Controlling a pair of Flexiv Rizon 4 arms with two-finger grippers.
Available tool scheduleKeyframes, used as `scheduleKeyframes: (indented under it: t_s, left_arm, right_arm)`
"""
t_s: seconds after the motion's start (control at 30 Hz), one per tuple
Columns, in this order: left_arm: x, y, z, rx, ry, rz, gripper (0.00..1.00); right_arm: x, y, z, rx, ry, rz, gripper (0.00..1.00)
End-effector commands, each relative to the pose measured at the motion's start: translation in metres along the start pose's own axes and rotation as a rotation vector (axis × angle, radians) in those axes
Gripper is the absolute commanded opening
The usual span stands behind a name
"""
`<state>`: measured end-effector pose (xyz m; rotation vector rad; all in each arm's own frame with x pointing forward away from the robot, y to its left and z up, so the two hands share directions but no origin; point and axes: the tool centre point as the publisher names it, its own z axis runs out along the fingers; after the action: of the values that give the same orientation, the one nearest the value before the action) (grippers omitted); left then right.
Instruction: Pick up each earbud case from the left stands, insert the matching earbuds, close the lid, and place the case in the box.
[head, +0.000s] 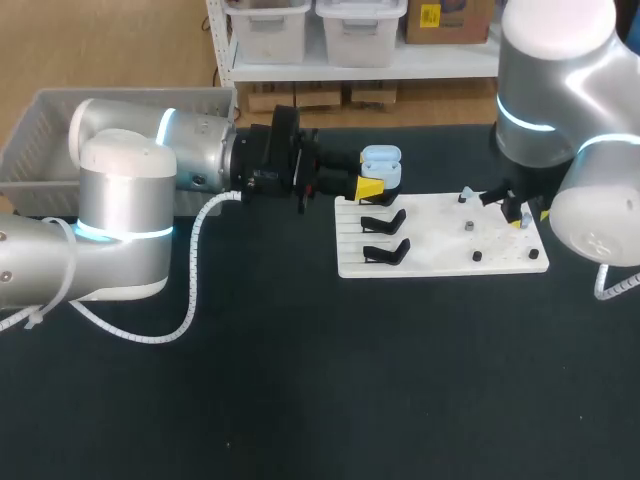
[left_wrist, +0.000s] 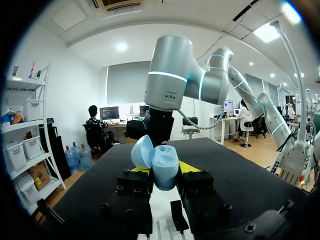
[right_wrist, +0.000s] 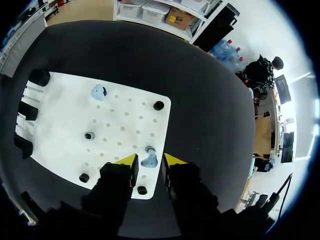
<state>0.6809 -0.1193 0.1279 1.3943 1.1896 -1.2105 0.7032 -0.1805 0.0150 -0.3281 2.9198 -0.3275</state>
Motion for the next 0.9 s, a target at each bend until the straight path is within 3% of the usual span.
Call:
scheduleKeyframes:
  t_s: [0.03,0.9]
  left_arm:
    - [0.001,-0.001,0.0003,-0.004,-0.003,0.003,0.0]
    - [0.001,-0.001,0.0003,-0.004,-0.003,0.003,0.0]
  right_arm:
    - [0.0017,0.0007,0.0008,0.005,-0.01,0.003,0.29]
    - [0.0009,0.0007,0.0054,0.014,-0.007,0.011,0.3]
